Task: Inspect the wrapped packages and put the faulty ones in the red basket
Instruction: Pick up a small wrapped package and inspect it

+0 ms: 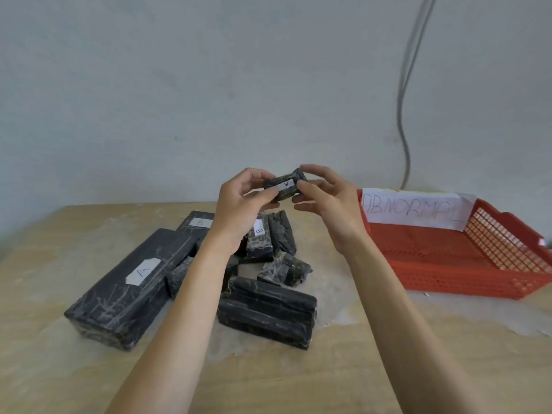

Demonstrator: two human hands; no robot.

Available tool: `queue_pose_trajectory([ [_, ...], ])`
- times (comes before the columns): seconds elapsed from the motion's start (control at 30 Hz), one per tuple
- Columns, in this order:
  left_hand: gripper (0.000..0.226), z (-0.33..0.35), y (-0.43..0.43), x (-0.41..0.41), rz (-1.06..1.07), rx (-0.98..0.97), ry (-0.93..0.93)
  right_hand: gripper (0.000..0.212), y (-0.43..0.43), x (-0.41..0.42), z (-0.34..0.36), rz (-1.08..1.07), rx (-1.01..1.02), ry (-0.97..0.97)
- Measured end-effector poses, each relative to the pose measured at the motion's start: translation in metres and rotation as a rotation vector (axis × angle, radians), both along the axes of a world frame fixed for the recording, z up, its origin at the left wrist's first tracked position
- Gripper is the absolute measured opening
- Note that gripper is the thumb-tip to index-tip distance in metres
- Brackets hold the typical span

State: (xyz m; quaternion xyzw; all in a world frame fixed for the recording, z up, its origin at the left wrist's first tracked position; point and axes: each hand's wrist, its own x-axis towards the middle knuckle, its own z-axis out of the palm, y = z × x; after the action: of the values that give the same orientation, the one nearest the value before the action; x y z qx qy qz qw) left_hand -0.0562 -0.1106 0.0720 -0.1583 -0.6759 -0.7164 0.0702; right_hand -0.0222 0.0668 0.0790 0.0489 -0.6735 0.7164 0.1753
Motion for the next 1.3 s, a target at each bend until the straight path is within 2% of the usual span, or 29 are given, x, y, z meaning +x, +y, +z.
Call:
queue_pose_trajectory([
  [0.17,0.014,-0.004,-0.010,-0.013,0.089,-0.001,0.020,0.018,-0.014,-0.022,0.009,-0.009,0.052,-0.008],
  [0.33,0.012,-0.005,-0.013,-0.017,0.142,-0.018,0.051,0.007,-0.021,-0.032,-0.003,-0.032,0.114,0.071],
  [0.47,0.018,-0.008,-0.013,-0.018,0.187,-0.037,0.048,0.009,-0.021,-0.034,-0.007,-0.016,0.140,0.026],
  [0.53,0.018,-0.007,-0.014,-0.019,0.189,-0.037,0.061,0.020,-0.019,-0.033,-0.005,0.016,0.169,0.014],
  [0.7,0.021,-0.001,-0.020,-0.016,0.074,-0.089,0.067,0.025,-0.014,-0.033,-0.003,0.055,0.083,0.022],
  [0.87,0.034,0.000,-0.023,-0.015,0.025,-0.099,0.050,0.008,-0.008,-0.032,0.002,0.112,-0.009,-0.031],
  [1.03,0.023,0.000,-0.018,-0.013,-0.002,-0.055,0.031,0.007,-0.008,-0.033,0.001,0.040,-0.004,-0.010],
  [1.13,0.011,-0.003,-0.018,-0.015,0.054,-0.007,0.008,0.015,-0.010,-0.032,0.002,0.080,0.049,-0.041],
  [1.2,0.011,-0.006,-0.018,-0.017,0.093,-0.006,0.011,0.024,-0.011,-0.031,0.001,0.094,0.099,-0.056],
  [1.3,0.011,-0.007,-0.017,-0.017,0.103,-0.033,0.028,0.025,-0.012,-0.031,-0.001,0.066,0.135,-0.046],
])
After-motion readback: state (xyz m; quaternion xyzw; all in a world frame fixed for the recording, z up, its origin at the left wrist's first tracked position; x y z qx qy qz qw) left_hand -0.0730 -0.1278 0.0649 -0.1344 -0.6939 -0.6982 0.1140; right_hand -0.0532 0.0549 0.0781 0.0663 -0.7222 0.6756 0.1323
